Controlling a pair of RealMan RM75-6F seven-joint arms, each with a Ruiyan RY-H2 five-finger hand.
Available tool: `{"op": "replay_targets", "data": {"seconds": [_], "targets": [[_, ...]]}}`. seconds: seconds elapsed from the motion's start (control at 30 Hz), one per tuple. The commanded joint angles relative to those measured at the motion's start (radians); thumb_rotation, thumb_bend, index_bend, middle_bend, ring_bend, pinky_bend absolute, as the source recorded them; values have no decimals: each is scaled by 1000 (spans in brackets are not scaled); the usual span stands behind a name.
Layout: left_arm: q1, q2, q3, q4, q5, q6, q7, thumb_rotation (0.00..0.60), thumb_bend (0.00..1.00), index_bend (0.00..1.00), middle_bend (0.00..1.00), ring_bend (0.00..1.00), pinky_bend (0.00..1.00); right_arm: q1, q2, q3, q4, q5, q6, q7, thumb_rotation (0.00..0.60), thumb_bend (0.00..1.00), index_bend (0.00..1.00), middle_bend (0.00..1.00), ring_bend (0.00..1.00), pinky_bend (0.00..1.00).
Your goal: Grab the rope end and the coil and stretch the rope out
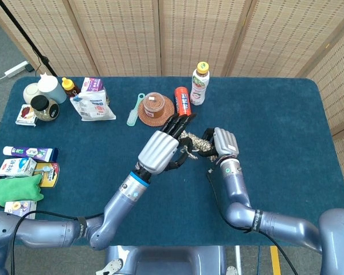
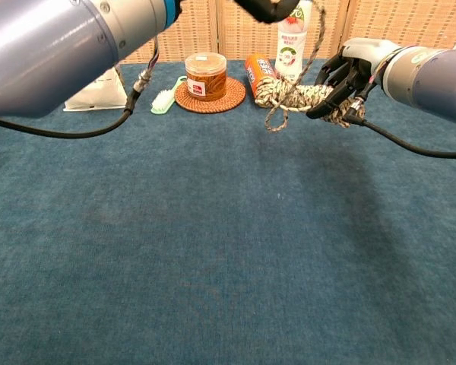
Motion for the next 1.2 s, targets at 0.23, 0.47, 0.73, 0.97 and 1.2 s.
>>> {"op": "replay_targets", "data": {"seconds": [0.23, 0.47, 0.73, 0.97, 1.2], "targets": [[-20, 14, -38, -140, -38, 41, 84, 600, 422, 609, 0, 0, 0, 15, -70, 38, 144, 94, -4, -62, 600, 753, 759, 631, 537, 646], [-26, 16, -40, -170, -51, 53, 98, 600, 421, 609, 0, 0, 0, 16, -95, 68, 220, 132, -8, -96, 600, 752, 760, 632, 537, 646], [-32, 18, -47, -194, -65, 62, 97, 600, 420, 609, 0, 0, 0, 13, -108, 90, 268, 159, -14, -141, 600, 753, 760, 632, 538, 646], [-37, 20, -46, -208, -65, 70, 105, 600, 418, 609, 0, 0, 0, 8, -113, 109, 281, 174, -27, -160, 600, 752, 760, 632, 538, 646], [-43, 14, -48, -197, -81, 74, 95, 600, 417, 608, 0, 0, 0, -14, -91, 114, 234, 149, -44, -159, 600, 752, 761, 634, 538, 646]]}}
